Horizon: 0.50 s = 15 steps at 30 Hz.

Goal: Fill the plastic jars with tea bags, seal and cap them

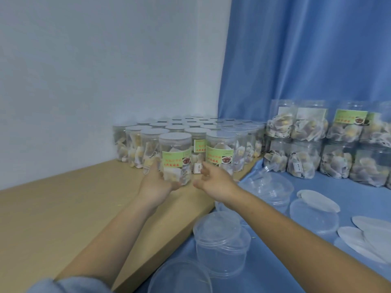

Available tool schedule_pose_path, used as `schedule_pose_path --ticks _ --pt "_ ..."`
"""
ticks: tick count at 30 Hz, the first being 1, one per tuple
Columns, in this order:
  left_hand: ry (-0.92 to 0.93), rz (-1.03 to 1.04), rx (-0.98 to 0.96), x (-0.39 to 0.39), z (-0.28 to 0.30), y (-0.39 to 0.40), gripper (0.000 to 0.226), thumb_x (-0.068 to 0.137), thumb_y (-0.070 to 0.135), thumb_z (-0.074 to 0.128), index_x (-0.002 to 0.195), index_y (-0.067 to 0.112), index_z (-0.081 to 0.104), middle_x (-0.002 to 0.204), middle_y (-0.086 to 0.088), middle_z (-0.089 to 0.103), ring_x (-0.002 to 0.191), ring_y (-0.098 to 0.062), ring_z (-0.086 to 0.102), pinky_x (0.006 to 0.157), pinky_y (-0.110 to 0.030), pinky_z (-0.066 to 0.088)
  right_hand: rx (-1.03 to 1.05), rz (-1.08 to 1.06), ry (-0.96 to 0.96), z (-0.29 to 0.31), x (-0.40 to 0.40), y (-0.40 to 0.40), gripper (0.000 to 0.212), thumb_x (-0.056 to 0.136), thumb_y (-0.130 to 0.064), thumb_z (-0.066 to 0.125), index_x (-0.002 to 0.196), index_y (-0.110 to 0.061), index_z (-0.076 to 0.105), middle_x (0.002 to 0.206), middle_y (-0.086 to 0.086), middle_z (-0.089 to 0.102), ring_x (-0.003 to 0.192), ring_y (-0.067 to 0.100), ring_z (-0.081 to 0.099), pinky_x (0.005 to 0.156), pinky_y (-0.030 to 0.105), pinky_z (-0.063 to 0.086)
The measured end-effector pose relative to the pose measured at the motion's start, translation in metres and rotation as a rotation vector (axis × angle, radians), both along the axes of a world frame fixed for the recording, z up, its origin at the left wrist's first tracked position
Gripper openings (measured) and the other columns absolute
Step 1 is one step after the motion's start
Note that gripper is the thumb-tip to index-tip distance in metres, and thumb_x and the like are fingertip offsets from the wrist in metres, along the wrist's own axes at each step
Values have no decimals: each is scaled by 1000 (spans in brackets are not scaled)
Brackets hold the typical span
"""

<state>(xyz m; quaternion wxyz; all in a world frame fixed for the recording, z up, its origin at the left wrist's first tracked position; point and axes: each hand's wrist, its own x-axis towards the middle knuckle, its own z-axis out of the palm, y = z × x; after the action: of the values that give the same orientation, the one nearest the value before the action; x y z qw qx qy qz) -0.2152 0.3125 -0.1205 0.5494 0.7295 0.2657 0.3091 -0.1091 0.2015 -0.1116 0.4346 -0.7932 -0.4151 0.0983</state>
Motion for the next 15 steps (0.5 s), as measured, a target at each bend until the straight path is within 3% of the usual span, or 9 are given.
schedule_pose_path --ticks 2,4,7,9,11,15 --pt "42 0 2 4 -1 -8 74 80 2 68 143 16 32 126 -3 54 109 -17 54 92 -30 44 8 5 20 -6 -2 -9 52 87 -16 60 136 -16 43 130 5 54 114 19 53 89 27 44" --pt "51 4 23 11 3 -21 63 81 0 66 137 11 41 129 -8 53 115 -23 53 100 -38 42 45 26 56 -6 -3 -19 50 87 -18 60 134 -21 46 125 1 55 108 16 54 87 27 46" --pt "1 -38 60 32 15 -52 44 79 -8 62 121 4 53 112 -9 62 101 -21 60 88 -36 52 101 1 21 3 3 -41 56 88 -20 60 140 -21 41 138 1 49 120 17 51 100 31 43" --pt "-58 -88 63 50 26 -81 36 81 -11 56 114 1 56 104 -11 65 89 -22 62 78 -32 55 169 -42 -5 12 13 -63 54 88 -14 56 140 -20 41 139 2 49 109 17 55 98 32 45" --pt "-96 -145 64 72 37 -113 32 82 -13 52 111 0 57 101 -13 65 85 -24 62 80 -38 54 245 -112 -22 21 27 -93 50 88 -9 53 136 -19 46 134 1 53 101 19 58 94 34 48" --pt "-140 -300 21 118 55 -181 27 84 -11 50 107 2 57 101 -15 63 89 -29 62 85 -42 53 339 -259 2 34 61 -168 44 88 -10 55 130 -23 51 122 0 58 102 20 61 92 40 51"
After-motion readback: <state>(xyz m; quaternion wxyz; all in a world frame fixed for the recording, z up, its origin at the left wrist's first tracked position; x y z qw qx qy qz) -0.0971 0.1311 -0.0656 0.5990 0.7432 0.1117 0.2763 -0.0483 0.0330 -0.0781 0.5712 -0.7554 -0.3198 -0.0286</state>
